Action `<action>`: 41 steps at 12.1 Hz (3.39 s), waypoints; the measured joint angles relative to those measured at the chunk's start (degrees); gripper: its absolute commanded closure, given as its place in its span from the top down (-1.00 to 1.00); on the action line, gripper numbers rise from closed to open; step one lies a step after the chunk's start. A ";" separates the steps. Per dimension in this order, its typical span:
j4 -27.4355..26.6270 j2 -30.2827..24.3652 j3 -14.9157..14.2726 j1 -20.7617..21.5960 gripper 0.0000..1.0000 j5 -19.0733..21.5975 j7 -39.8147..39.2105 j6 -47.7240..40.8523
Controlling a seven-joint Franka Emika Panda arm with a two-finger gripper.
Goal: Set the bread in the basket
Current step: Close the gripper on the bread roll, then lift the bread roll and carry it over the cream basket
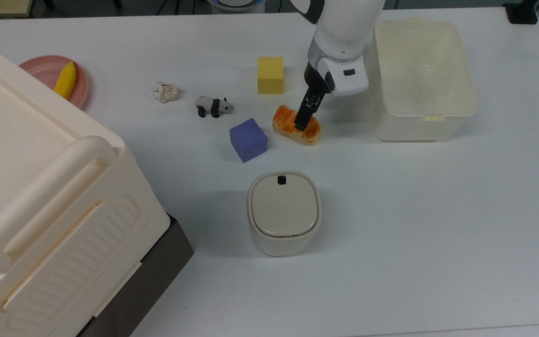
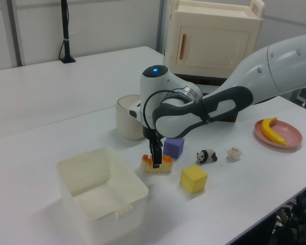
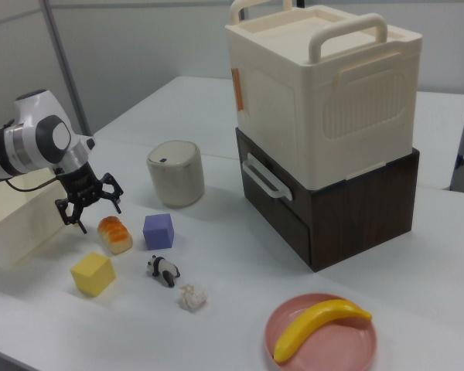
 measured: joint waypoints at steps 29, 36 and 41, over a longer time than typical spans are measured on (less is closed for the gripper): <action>7.37 2.68 0.22 -2.69 -1.00 3.06 3.92 -8.74; 21.31 -6.47 1.94 -0.59 -1.00 10.98 8.69 -26.30; 20.93 -6.01 5.96 1.64 -1.00 10.98 18.37 -26.34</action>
